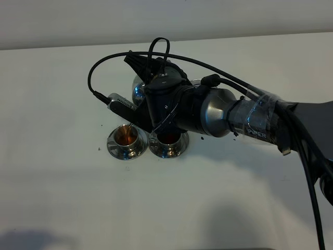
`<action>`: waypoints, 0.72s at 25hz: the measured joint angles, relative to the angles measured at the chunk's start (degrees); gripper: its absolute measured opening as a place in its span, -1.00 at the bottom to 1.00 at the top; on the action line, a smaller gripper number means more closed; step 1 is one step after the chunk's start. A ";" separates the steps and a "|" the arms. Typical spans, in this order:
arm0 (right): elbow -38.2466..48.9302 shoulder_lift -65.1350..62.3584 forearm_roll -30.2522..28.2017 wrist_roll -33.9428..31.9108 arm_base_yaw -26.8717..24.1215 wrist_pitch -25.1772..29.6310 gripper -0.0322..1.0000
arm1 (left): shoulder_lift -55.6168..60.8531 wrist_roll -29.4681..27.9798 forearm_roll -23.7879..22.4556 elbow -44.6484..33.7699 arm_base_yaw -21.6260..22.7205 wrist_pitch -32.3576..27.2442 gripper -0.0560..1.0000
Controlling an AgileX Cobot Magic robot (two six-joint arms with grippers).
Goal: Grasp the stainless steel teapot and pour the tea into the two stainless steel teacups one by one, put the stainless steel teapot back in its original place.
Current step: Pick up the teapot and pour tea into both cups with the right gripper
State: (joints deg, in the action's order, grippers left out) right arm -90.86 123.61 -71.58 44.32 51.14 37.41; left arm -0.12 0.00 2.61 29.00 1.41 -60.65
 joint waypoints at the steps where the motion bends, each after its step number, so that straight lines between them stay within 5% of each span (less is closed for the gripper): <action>1: 0.00 0.00 -0.43 -0.17 0.00 -0.13 -0.59 | 0.00 0.00 0.00 0.00 0.00 0.00 -0.20; 18: 0.00 0.00 -4.16 -0.75 0.48 -0.63 -0.59 | 0.00 0.00 0.00 0.00 0.00 0.00 -0.20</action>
State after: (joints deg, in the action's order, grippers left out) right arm -90.86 123.61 -75.74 43.57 51.62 36.78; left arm -0.12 0.00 2.61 29.00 1.41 -60.65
